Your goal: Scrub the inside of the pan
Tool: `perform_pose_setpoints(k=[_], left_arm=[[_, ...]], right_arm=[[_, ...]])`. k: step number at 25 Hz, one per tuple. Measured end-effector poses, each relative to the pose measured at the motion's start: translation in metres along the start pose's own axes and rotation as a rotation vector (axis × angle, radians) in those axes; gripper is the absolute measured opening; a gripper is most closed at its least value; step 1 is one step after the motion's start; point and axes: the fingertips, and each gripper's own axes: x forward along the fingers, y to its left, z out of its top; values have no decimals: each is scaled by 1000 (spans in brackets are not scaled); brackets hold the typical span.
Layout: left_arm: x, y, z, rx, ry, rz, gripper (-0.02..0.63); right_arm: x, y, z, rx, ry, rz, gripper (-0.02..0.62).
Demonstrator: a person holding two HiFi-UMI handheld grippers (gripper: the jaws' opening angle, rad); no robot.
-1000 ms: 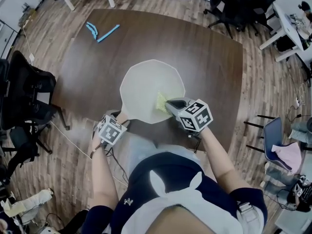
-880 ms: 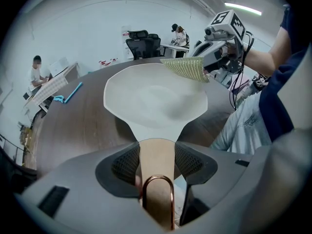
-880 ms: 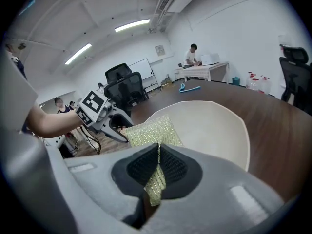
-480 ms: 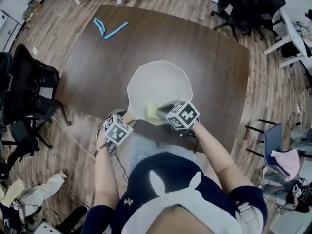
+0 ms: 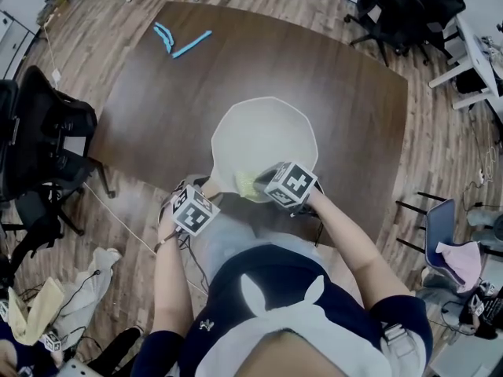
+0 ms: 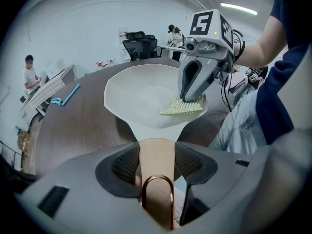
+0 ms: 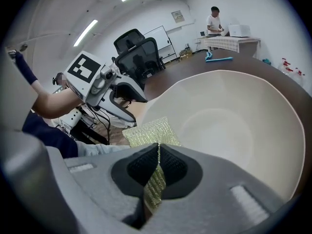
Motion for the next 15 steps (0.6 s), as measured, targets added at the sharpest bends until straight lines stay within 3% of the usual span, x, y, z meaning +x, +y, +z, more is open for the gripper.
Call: perform_pose_setpoints(k=[15], left_arm=[[4, 2, 2, 0, 12, -2, 224]], right_arm=[[24, -1, -10, -6, 79, 48, 6]])
